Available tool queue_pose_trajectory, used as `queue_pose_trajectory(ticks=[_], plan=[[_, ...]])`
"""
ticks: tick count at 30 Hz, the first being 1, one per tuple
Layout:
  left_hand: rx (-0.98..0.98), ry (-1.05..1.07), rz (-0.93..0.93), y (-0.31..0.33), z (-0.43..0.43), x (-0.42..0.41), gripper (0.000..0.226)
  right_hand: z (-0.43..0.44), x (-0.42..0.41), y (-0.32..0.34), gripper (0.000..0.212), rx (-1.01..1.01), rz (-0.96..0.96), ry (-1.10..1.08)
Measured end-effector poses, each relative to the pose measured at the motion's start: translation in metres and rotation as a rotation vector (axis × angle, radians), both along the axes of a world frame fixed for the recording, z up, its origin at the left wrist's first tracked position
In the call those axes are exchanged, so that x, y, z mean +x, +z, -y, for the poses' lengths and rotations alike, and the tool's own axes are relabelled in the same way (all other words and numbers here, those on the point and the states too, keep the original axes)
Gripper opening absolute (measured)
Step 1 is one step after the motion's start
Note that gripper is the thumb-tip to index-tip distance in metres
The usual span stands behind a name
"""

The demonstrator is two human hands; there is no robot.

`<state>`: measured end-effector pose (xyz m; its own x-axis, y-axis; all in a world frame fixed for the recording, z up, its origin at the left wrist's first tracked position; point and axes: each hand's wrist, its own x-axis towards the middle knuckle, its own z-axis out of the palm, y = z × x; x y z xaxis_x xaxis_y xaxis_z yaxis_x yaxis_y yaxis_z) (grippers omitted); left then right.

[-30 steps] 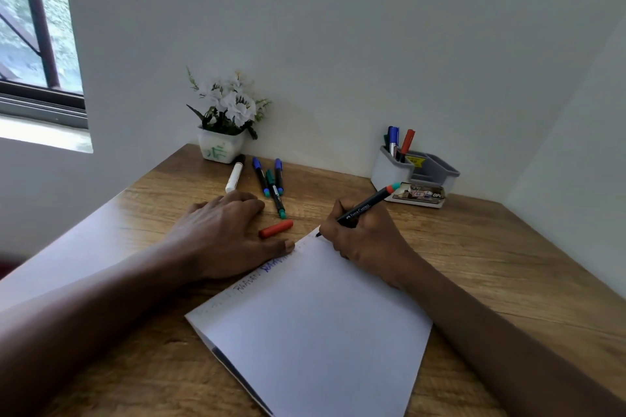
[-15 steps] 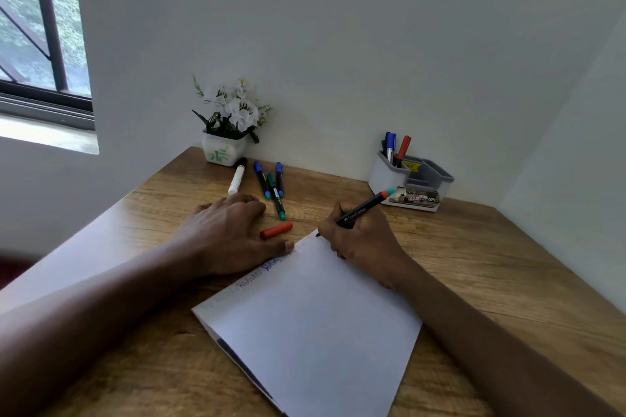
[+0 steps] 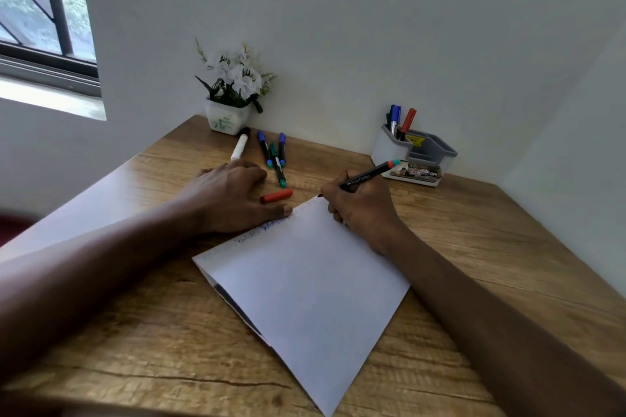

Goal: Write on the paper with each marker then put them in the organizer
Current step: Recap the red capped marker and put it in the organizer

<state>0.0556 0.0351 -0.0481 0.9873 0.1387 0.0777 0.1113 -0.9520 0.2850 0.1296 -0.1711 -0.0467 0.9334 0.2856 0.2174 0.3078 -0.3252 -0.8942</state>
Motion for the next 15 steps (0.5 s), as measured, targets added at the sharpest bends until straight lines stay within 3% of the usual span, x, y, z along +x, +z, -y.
queue_pose_trajectory(ticks=[15], plan=[[0.025, -0.004, 0.009, 0.0004, 0.0014, -0.0011, 0.088, -0.0033, 0.0005, -0.0014, 0.017, -0.062, 0.028, -0.041]])
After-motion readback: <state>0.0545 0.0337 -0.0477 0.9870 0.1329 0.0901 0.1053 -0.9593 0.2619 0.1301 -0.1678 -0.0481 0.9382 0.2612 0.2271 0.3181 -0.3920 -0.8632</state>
